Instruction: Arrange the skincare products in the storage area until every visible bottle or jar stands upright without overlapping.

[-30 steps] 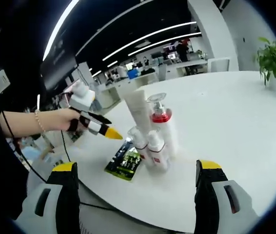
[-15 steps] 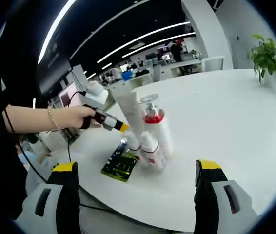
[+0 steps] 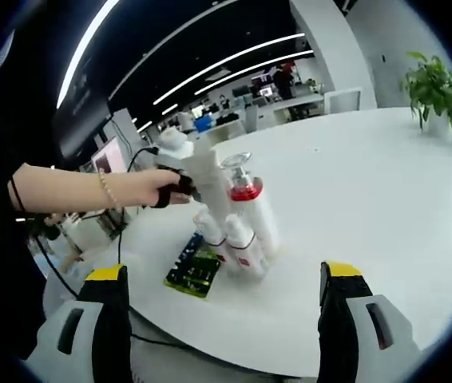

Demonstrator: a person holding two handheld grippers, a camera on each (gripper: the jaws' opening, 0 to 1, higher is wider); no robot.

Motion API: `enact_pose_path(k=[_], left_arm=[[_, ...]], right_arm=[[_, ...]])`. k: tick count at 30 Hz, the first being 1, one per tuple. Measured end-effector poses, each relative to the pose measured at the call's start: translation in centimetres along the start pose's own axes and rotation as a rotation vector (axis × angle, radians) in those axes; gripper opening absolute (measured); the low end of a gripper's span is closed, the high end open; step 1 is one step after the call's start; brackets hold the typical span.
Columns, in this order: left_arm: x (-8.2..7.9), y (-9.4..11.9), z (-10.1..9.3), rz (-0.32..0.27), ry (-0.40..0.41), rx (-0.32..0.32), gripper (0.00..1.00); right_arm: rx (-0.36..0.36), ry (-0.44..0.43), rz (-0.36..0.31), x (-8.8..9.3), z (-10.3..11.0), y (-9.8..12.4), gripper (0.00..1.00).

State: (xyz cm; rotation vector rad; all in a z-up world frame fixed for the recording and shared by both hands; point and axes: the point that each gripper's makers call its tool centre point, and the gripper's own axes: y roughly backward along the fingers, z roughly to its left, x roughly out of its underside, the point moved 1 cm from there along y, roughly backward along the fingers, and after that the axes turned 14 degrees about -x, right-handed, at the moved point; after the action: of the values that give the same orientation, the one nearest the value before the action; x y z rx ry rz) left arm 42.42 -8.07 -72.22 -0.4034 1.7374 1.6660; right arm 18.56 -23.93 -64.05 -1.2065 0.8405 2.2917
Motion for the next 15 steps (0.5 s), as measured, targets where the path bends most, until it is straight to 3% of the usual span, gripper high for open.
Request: enact_pose_path(k=[7,15], left_arm=[[-1.9,-1.9,-0.7,-0.039,-0.014,0.022,0.67],[-3.4,-3.5,-1.5,-0.036,-0.066,0.021,0.64]], right_arm=[[0.013,-0.018,-0.006,0.0,-0.2,0.0,0.98],[0.033,-0.038,-0.019,-0.1,-0.5,0.2,0.98]])
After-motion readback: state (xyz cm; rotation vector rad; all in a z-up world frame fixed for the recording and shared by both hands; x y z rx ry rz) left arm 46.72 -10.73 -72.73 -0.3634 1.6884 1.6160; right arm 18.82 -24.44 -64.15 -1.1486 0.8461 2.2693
